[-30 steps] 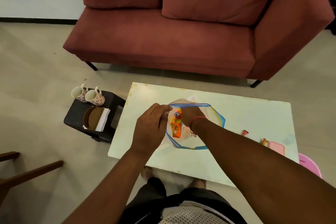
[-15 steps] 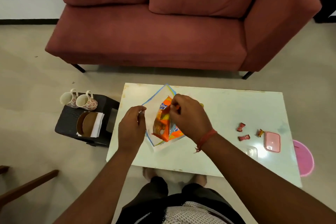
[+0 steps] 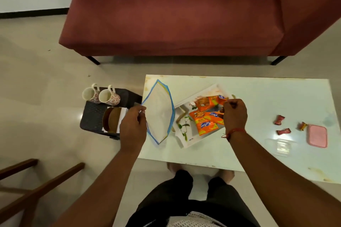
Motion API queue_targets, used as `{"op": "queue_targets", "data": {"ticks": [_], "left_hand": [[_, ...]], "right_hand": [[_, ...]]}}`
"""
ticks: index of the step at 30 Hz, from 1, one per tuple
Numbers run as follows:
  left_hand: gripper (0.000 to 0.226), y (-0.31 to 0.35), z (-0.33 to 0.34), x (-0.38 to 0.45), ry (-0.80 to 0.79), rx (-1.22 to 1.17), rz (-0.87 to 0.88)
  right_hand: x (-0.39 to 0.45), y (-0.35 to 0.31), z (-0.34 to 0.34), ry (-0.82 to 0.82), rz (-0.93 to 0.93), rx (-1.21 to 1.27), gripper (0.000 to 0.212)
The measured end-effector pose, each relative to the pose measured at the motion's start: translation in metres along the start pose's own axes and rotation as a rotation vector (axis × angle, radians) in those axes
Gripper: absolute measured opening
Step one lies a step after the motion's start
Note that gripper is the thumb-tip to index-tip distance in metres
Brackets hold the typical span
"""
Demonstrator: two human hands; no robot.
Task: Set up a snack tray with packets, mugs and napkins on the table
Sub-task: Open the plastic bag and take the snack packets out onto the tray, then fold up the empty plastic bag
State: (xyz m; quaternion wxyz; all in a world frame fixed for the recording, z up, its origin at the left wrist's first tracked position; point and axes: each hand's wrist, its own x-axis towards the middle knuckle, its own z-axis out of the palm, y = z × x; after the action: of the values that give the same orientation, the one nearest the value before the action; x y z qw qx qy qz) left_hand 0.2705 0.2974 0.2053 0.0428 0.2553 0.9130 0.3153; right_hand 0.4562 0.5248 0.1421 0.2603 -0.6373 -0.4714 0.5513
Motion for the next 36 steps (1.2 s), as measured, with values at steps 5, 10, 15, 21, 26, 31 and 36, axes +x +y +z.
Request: {"op": "queue_targets", "data": {"ticks": [5,10,15,21,26,31,36], "left_hand": [[0.014,-0.043,-0.019,0.012,-0.071,0.058,0.027],[0.015,-0.058,-0.027,0.011,-0.107,0.064,0.066],[0.014,-0.05,-0.022,0.009,-0.115,0.023,0.089],[0.015,-0.016,0.0,0.0,-0.086,-0.034,0.083],[0.013,0.033,0.018,-0.011,-0.083,-0.105,0.093],[0.012,0.102,0.036,-0.026,-0.061,-0.213,0.163],[0.016,0.17,0.053,-0.041,-0.136,-0.386,0.145]], "right_hand": [[0.024,0.051,0.055,-0.065,0.126,-0.342,0.019],[0.039,0.067,0.092,-0.146,0.231,-0.386,0.025],[0.029,0.072,0.078,-0.369,0.26,-0.536,0.033],[-0.023,0.032,0.038,-0.615,0.128,-0.505,0.027],[-0.056,-0.032,0.007,-0.723,-0.095,-0.378,0.024],[-0.067,-0.07,-0.013,-0.695,-0.242,-0.356,0.034],[-0.063,-0.087,-0.044,-0.617,-0.401,-0.434,0.04]]}}
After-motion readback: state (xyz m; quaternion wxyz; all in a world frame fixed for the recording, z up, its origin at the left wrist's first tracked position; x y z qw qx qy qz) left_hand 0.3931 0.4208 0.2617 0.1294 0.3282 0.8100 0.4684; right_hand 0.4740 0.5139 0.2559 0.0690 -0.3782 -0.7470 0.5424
